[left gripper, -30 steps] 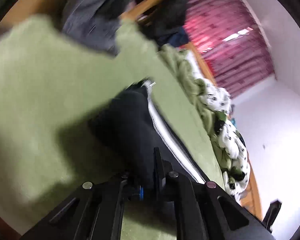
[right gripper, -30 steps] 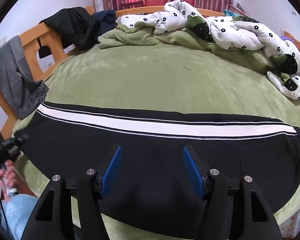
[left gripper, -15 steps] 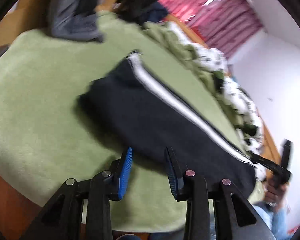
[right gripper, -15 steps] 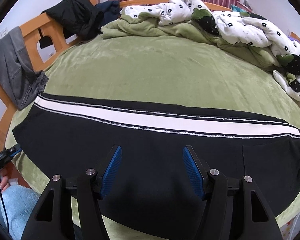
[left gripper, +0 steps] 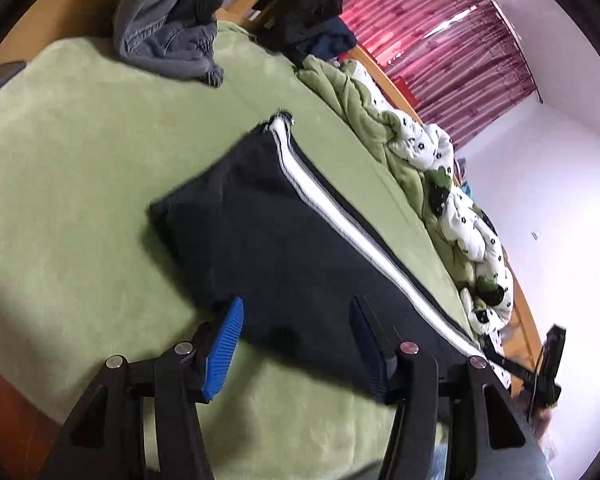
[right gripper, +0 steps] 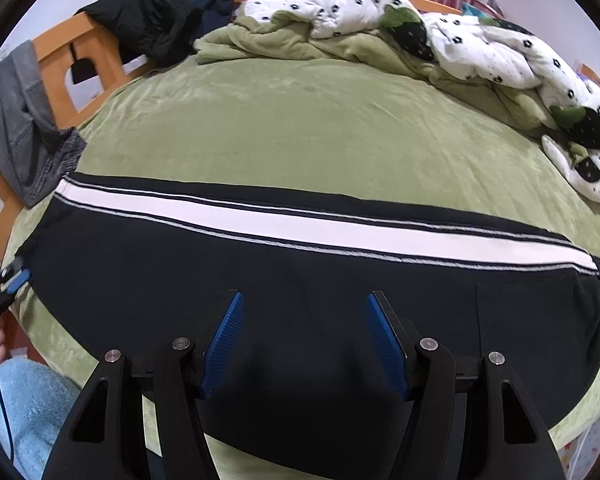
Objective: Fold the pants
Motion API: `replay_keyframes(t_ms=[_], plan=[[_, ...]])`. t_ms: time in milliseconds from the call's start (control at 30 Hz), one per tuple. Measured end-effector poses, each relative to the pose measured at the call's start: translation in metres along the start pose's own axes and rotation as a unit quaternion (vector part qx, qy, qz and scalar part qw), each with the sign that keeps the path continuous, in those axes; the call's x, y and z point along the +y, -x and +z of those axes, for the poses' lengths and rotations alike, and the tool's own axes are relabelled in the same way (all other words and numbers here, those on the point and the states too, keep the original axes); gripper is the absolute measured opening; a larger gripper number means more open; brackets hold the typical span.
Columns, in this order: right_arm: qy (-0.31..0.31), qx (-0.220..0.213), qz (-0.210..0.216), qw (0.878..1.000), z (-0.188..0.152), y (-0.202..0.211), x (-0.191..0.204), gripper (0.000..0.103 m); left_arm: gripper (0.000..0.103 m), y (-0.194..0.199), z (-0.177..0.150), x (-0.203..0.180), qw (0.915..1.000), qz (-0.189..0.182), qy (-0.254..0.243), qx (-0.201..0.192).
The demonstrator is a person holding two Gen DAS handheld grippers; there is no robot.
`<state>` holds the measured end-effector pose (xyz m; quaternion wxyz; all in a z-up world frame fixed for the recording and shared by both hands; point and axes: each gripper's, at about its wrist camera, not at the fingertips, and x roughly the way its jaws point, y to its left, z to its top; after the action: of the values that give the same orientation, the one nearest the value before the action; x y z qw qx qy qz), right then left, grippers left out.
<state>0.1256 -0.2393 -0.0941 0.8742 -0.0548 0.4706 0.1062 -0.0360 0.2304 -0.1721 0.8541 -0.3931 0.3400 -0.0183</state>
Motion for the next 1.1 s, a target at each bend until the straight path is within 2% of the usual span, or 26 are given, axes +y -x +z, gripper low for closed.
replay_keyframes(t_ms=[67, 133, 267, 400, 500, 900, 1067, 1100], plan=[[-0.017, 0.002, 0.001, 1.000, 0.000, -0.001, -0.009, 0.063, 0.053, -0.006, -0.005, 0.007, 0.9998, 0.010, 0.014, 0.005], [-0.032, 0.004, 0.005, 0.999, 0.000, -0.002, -0.016, 0.063, 0.049, -0.013, -0.007, 0.015, 0.9992, 0.020, 0.033, 0.009], [-0.043, 0.007, 0.006, 0.999, 0.001, -0.004, -0.019, 0.063, 0.047, -0.014, -0.005, 0.027, 0.9978, 0.012, 0.065, -0.007], [-0.030, 0.005, 0.001, 1.000, 0.001, -0.002, -0.012, 0.063, 0.042, -0.018, -0.001, 0.026, 0.9975, 0.029, 0.063, -0.014], [-0.015, 0.000, -0.001, 1.000, 0.000, -0.001, -0.005, 0.063, 0.033, -0.020, 0.006, 0.026, 0.9961, 0.060, 0.056, -0.033], [0.028, 0.000, -0.003, 1.000, -0.002, 0.000, 0.015, 0.063, 0.033, -0.041, 0.030, 0.041, 0.9942, 0.010, 0.106, -0.015], [0.029, -0.004, -0.006, 1.000, -0.004, 0.002, 0.015, 0.063, 0.032, -0.042, 0.033, 0.039, 0.9930, 0.023, 0.115, -0.011], [0.029, -0.007, -0.007, 1.000, -0.004, 0.003, 0.014, 0.063, 0.026, -0.041, 0.033, 0.037, 0.9934, 0.029, 0.111, -0.013]])
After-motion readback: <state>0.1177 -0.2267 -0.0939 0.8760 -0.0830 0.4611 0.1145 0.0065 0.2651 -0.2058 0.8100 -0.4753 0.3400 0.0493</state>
